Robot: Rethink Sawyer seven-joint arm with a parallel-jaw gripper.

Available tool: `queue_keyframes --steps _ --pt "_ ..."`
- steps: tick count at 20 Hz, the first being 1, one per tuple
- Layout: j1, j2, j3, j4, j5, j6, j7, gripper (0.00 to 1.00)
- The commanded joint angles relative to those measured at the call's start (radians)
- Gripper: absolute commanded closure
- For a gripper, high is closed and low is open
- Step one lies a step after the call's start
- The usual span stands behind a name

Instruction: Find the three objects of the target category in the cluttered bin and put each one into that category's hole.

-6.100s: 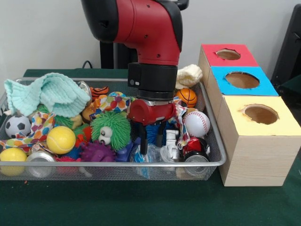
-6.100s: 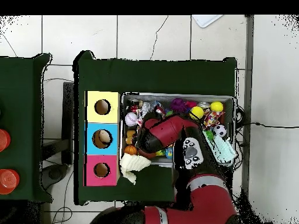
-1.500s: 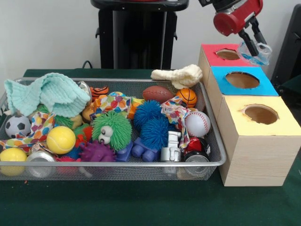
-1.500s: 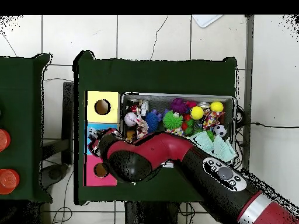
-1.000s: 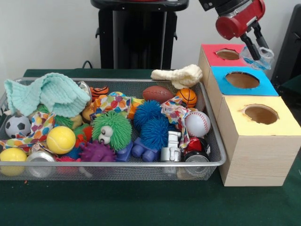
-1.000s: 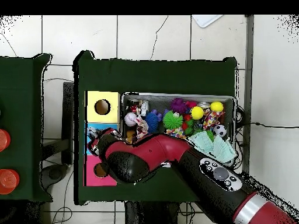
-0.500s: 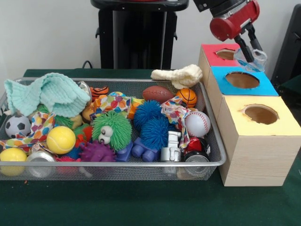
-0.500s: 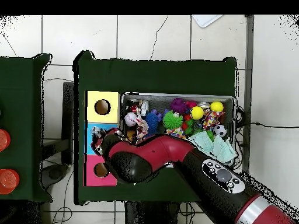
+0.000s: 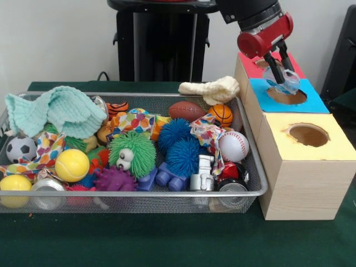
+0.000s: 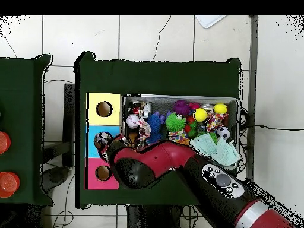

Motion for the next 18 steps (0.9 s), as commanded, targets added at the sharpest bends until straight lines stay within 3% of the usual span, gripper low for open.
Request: queue_keyframes --steps 1,12,18 --pt "0.073 0.052 -0.168 -0.054 -0.078 -0.081 0.136 1.00" --pt "0.165 0.091 -0.263 -0.062 0.000 -0.159 0.161 1.00" --pt "0.195 0.092 -0.304 -0.072 -0.001 -0.178 0.153 1.00"
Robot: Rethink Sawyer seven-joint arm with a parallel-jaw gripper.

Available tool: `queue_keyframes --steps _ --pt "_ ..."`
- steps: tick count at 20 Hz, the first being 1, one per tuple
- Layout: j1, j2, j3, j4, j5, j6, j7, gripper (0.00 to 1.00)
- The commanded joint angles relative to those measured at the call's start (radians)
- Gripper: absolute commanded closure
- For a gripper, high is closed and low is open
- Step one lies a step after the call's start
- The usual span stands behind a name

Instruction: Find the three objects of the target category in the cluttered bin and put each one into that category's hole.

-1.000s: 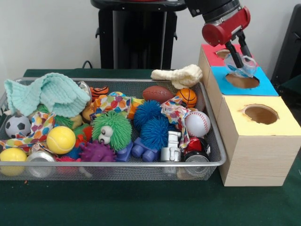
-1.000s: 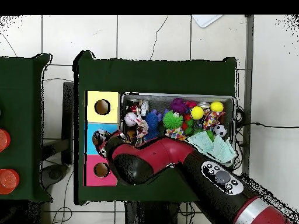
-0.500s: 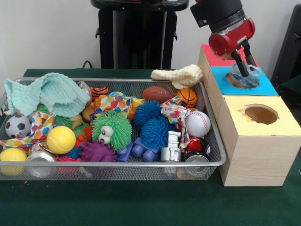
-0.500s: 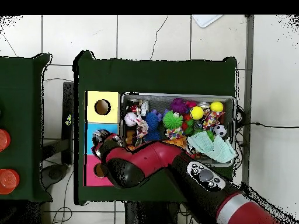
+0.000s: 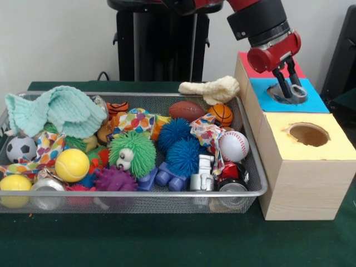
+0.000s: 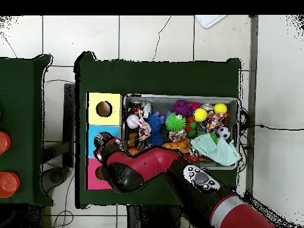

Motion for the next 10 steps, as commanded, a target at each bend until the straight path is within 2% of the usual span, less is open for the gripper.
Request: queue_keyframes --steps 1,3,4,10 --pt "0.038 0.050 -0.125 -0.053 0.005 0.009 0.156 1.00" --pt "0.047 0.042 -0.145 -0.054 0.009 -0.002 0.162 1.00" --pt "0.047 0.040 -0.151 -0.049 0.025 -0.006 0.177 0.00" --pt "0.043 0.010 -0.133 -0.044 0.013 0.050 0.139 0.00"
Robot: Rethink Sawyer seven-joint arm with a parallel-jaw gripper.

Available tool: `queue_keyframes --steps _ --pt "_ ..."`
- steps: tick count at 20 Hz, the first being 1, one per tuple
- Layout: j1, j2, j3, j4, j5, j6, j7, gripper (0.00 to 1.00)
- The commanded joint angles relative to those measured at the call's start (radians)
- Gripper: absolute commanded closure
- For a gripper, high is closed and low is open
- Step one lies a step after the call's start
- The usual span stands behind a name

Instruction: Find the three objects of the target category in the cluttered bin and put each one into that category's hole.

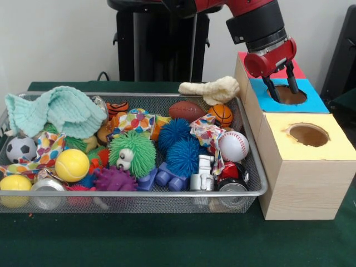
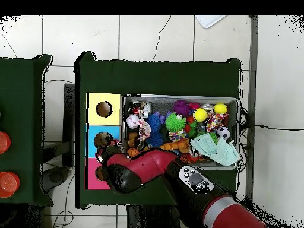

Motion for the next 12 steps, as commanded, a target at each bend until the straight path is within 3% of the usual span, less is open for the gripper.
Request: queue_keyframes --steps 1,12 --pt "-0.011 0.002 -0.056 -0.038 0.012 0.063 0.131 0.00" --pt "-0.074 -0.034 0.021 -0.009 0.020 0.135 0.091 0.00"
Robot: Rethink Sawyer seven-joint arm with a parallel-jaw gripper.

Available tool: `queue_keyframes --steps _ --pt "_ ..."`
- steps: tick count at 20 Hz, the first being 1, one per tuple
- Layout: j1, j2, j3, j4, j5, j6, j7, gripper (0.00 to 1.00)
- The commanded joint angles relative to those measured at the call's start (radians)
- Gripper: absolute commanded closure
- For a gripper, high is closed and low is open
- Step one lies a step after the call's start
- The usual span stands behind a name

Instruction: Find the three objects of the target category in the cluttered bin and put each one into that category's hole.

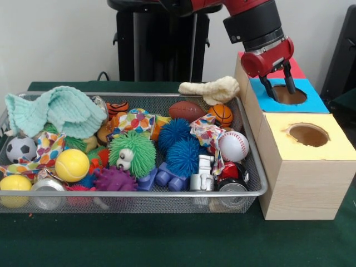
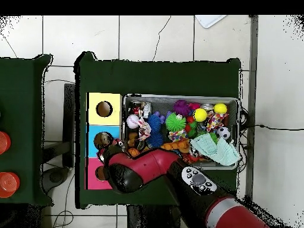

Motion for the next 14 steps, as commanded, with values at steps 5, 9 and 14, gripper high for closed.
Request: queue_keyframes --steps 5,9,14 --pt "-0.122 -0.089 0.085 0.026 0.046 0.200 0.068 0.00" --pt "-0.172 -0.162 0.118 0.042 0.041 0.262 0.019 0.00" --pt "-0.255 -0.187 0.185 0.057 0.029 0.320 -0.030 0.00"
